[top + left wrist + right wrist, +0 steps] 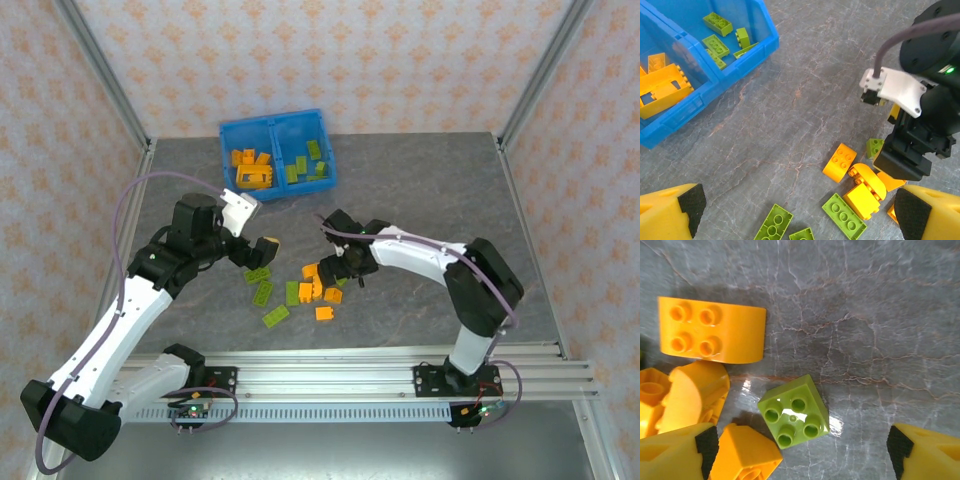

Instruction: Sort the legos into containers by color

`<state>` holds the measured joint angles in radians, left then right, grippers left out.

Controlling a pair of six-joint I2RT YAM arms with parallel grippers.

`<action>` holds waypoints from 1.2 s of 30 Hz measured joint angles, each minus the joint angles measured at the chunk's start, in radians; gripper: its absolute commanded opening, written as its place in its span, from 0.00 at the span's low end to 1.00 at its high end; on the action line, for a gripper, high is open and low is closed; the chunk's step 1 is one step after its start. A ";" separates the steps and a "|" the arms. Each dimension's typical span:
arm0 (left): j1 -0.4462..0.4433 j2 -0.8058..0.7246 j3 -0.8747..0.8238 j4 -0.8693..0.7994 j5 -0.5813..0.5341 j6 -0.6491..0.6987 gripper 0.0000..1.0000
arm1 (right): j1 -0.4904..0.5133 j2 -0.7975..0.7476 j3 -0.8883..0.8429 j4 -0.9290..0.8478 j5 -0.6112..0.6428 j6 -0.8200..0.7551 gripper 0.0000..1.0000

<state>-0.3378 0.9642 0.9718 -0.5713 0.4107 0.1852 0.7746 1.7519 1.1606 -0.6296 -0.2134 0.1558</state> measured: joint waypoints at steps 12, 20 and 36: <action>0.000 0.000 0.000 0.000 -0.001 0.000 1.00 | 0.002 0.106 0.055 -0.036 0.002 -0.034 0.56; 0.000 0.000 0.000 0.000 -0.004 0.000 1.00 | 0.002 0.116 0.055 -0.036 0.045 -0.006 0.37; 0.000 -0.047 0.000 0.000 0.009 0.002 1.00 | -0.016 -0.082 0.185 0.037 0.180 0.092 0.24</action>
<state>-0.3378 0.9169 0.9718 -0.5716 0.4198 0.1871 0.7586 1.6695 1.3457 -0.5930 -0.0334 0.2481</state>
